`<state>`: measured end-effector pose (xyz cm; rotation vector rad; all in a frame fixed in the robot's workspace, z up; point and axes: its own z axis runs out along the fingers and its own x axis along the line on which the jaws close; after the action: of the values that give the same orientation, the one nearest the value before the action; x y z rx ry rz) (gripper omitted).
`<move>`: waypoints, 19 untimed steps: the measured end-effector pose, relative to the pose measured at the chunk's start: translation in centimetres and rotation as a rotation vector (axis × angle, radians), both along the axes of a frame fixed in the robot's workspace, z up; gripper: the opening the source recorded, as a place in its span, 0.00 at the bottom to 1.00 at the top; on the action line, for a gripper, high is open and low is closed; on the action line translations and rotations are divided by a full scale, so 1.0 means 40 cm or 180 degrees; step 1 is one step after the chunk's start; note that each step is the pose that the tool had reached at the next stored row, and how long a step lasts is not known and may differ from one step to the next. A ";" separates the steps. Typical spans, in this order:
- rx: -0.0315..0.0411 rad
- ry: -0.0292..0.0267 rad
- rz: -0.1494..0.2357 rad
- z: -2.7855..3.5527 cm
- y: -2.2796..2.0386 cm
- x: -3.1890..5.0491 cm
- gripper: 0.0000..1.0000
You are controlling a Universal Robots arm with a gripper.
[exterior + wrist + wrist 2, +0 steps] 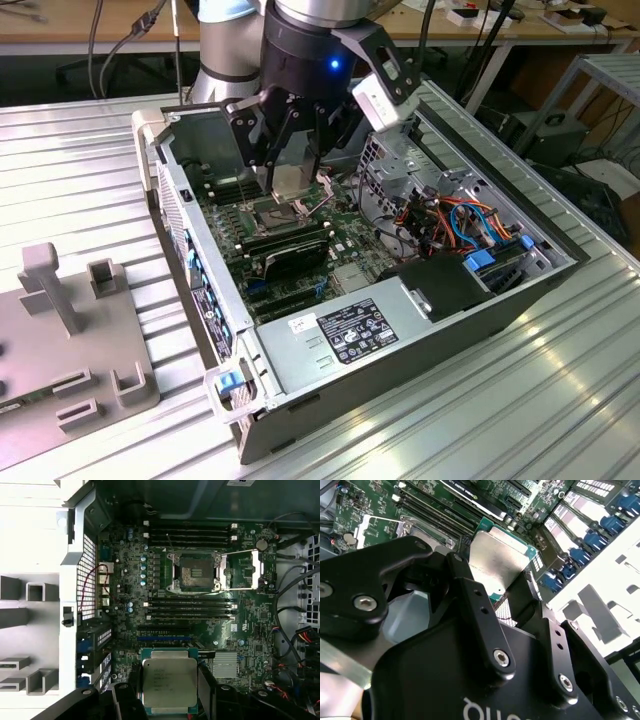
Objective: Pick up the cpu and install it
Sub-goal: 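Pick up the cpu and move it towards the insertion slot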
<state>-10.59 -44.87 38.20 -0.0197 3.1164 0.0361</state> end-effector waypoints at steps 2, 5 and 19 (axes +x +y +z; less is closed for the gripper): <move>0.0000 0.0000 0.0000 0.000 0.000 0.001 0.55; 0.0000 0.0000 0.0000 0.000 0.000 0.002 0.55; 0.0000 0.0000 0.0000 0.000 0.000 0.009 0.55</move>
<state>-10.21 -44.87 38.20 -0.0196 3.1164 0.0361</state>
